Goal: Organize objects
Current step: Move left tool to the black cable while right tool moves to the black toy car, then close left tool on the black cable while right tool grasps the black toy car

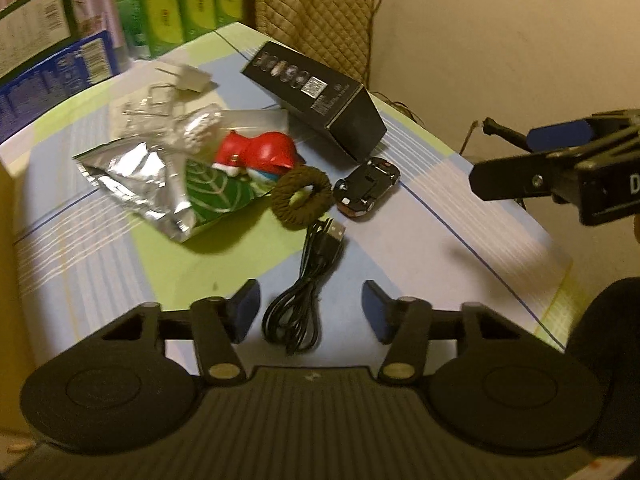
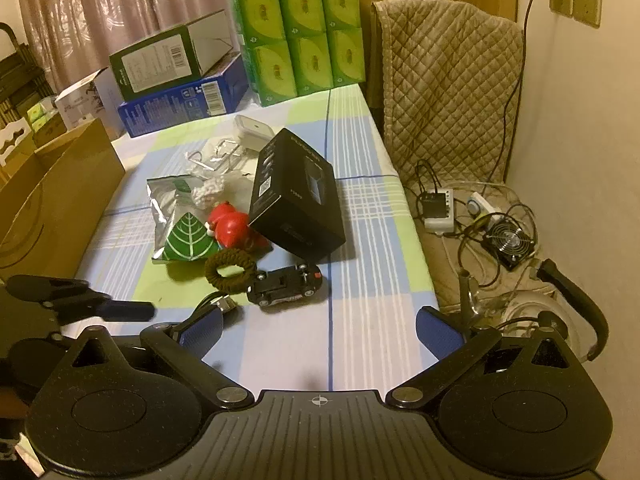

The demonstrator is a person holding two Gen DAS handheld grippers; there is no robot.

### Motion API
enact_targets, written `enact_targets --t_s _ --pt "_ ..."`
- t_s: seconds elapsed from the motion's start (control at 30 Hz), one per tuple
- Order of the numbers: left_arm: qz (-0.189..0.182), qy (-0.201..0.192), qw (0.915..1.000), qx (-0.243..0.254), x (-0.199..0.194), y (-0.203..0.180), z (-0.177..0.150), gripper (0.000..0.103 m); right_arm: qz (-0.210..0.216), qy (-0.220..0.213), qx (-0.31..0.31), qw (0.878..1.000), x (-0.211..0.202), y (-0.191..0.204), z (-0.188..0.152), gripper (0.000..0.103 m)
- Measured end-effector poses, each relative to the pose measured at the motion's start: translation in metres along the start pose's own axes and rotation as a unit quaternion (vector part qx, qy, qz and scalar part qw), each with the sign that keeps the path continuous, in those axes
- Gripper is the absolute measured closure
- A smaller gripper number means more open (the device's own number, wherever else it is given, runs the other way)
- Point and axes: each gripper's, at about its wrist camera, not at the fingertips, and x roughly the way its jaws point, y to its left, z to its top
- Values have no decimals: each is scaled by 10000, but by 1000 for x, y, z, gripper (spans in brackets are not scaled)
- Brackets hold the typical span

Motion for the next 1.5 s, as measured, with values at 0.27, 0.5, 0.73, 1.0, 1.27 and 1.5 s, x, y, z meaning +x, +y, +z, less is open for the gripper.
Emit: enact_targets --t_s 0.27,0.5,0.73,1.0,1.27,1.5 --pt "13 244 9996 -173 14 11 -2 84 180 186 48 9997 18 4 1 2" --pt "518 234 9934 -998 -13 35 -34 87 332 222 -329 9987 48 23 9 2" --pt "587 -26 9879 -1433 -24 47 -44 89 105 99 -732 9972 82 31 6 2" --pt "558 -127 9875 -1471 -21 52 -43 89 44 246 -823 9963 114 23 4 23" --pt "539 -182 9875 -1470 -20 53 -43 89 -48 145 -947 9954 111 27 3 39" --pt "628 -169 9873 -1446 -26 48 -45 90 -82 -2 -805 9967 84 42 -2 39"
